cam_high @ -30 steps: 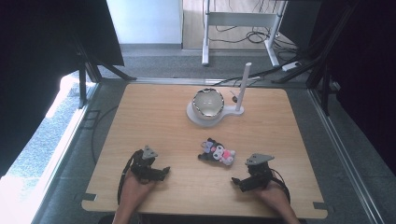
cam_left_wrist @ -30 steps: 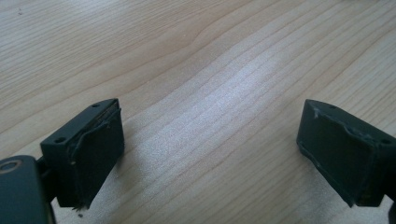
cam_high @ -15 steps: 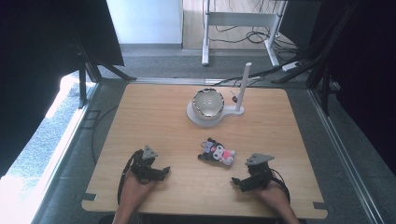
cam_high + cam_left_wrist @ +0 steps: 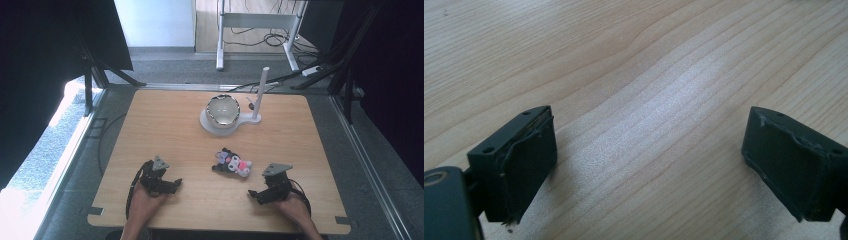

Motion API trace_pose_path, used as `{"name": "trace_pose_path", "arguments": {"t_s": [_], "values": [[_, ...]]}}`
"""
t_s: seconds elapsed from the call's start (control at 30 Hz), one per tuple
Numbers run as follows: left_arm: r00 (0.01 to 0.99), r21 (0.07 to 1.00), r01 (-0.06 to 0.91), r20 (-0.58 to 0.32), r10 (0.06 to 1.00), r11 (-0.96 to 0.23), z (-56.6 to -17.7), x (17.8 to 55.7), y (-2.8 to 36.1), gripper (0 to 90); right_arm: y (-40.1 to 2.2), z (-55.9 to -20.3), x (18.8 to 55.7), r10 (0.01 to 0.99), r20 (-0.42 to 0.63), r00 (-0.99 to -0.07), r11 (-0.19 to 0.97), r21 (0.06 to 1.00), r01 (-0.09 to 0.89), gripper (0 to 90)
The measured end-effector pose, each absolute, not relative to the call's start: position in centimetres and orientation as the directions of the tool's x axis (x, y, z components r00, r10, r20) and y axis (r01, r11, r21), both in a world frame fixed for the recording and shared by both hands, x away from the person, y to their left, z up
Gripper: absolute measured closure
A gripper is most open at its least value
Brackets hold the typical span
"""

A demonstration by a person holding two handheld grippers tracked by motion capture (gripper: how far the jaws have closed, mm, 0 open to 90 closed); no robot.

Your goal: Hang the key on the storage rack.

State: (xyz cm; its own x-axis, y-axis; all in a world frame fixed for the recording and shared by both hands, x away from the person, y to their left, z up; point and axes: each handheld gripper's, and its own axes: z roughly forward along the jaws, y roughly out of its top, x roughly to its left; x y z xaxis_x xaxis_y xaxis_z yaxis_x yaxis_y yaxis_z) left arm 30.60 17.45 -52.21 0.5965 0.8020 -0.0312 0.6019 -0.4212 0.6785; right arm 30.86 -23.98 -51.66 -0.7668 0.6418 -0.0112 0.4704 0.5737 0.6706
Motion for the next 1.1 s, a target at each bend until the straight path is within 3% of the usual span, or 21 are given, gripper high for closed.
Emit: {"name": "trace_pose_path", "arguments": {"t_s": [1.1], "values": [[0.597,0.678,0.602,-0.031,0.802,-0.421,-52.2,30.6,17.5,7.4,-21.7,-47.7,34.7,0.537,-0.02,-0.843,0.71,0.551,0.439,0.7]]}}
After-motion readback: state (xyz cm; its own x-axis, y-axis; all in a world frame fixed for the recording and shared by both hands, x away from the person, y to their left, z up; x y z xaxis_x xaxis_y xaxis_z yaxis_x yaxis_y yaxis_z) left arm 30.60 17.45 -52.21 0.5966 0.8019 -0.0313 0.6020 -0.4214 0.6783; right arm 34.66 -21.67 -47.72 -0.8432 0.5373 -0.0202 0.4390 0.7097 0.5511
